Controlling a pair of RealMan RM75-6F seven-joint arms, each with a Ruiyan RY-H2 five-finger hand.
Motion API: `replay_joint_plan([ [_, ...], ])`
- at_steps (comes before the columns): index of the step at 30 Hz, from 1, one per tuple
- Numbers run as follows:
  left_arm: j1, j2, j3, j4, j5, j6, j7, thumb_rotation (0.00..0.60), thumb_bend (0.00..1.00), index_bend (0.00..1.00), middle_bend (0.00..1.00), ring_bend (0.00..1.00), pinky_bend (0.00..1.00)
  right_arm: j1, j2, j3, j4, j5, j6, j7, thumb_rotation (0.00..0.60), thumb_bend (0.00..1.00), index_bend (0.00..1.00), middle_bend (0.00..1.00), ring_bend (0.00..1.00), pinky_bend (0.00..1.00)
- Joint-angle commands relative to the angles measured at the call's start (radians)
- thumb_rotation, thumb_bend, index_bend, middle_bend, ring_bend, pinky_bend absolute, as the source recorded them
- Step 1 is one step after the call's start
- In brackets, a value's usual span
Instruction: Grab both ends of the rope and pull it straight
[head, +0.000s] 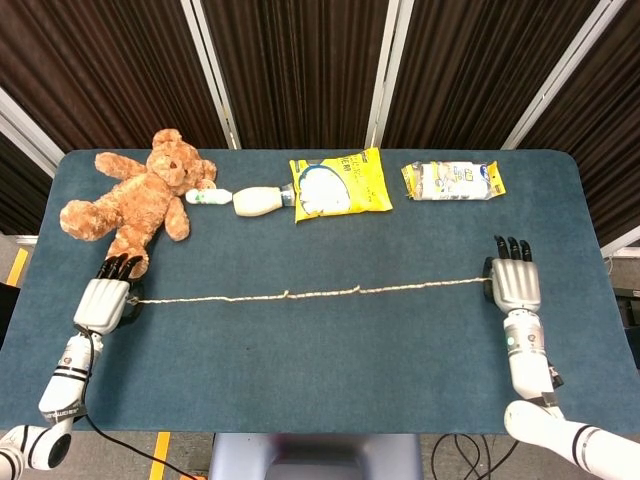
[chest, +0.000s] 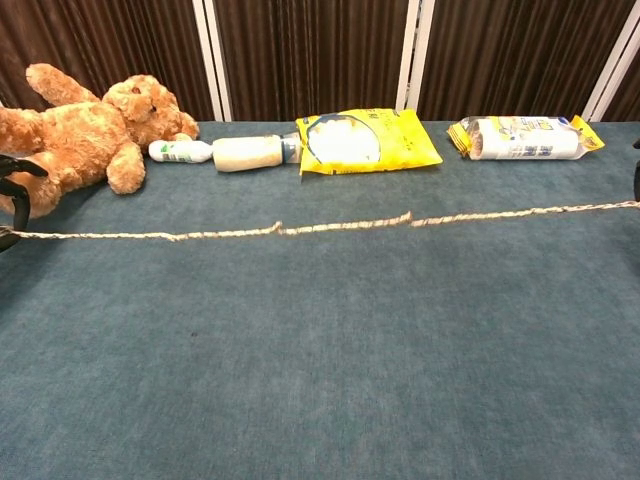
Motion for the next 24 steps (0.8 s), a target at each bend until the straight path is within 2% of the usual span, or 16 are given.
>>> replay_joint_plan([
  [1,0.000,-0.004,0.001,0.002,0.002,-0.001,0.004,0.600,0.43,0.63,0.10,0.00,0.10,-0.003,0.005,-0.006,0.027,0.005,-0.018,0.020,0.600,0.56,0.80,0.17,0.00,0.00],
  [13,-0.001,-0.019,-0.003,0.024,-0.005,-0.020,0.007,0.600,0.43,0.63,0.10,0.00,0.10,-0.005,-0.021,-0.025,0.139,0.013,-0.069,0.074,0.600,0.56,0.80,0.17,0.00,0.00],
  [24,-0.004,-0.040,0.002,0.055,-0.001,-0.040,-0.004,0.600,0.43,0.63,0.10,0.00,0.10,-0.009,-0.023,-0.030,0.170,0.014,-0.080,0.090,0.600,0.56,0.80,0.17,0.00,0.00],
])
